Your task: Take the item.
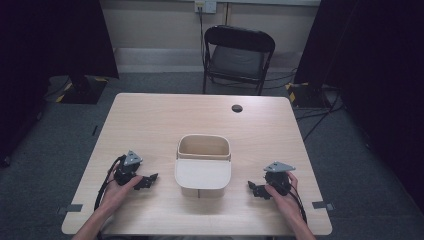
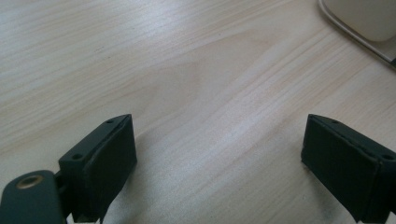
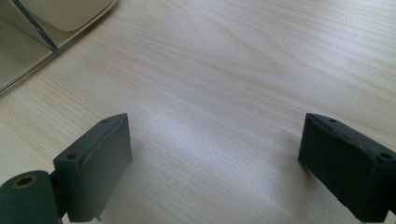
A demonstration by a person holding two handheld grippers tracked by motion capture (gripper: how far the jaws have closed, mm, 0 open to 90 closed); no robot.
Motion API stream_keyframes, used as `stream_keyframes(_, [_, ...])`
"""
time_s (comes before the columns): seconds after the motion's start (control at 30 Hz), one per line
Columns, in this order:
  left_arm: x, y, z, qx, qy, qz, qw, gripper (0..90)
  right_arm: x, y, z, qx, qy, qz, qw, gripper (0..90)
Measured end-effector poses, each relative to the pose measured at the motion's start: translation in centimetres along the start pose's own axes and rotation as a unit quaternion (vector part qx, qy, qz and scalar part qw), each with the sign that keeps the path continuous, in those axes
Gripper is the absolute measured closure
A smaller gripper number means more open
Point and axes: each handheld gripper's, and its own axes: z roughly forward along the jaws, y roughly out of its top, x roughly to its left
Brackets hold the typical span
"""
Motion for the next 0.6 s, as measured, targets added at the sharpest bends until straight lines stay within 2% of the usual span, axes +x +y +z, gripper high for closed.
stream_keyframes(0.13, [0.04,0.01,-0.03,0.001,0.001,0.002,1.0,9.9,0.0,0.0,0.0,0.0,0.0,0.0,1.0,8.6])
stream_keyframes(0.2, [0.09,0.11,-0.15,0.002,0.0,0.002,1.0,15.7,0.0,0.0,0.0,0.0,0.0,0.0,1.0,8.6])
stream_keyframes(0.23, [0.03,0.16,-0.19,-0.003,-0.005,-0.014,0.9999,17.6,0.0,0.0,0.0,0.0,0.0,0.0,1.0,8.6])
stream_keyframes(0.4, [0.19,0.18,-0.28,-0.004,-0.009,-0.012,0.9999,17.1,0.0,0.0,0.0,0.0,0.0,0.0,1.0,8.6])
stream_keyframes(0.43, [0.19,0.19,-0.34,-0.009,-0.012,-0.017,0.9997,17.5,0.0,0.0,0.0,0.0,0.0,0.0,1.0,8.6])
stream_keyframes(0.6, [0.12,0.33,-0.77,-0.015,-0.023,-0.014,0.9995,17.7,0.0,0.0,0.0,0.0,0.0,0.0,1.0,8.6])
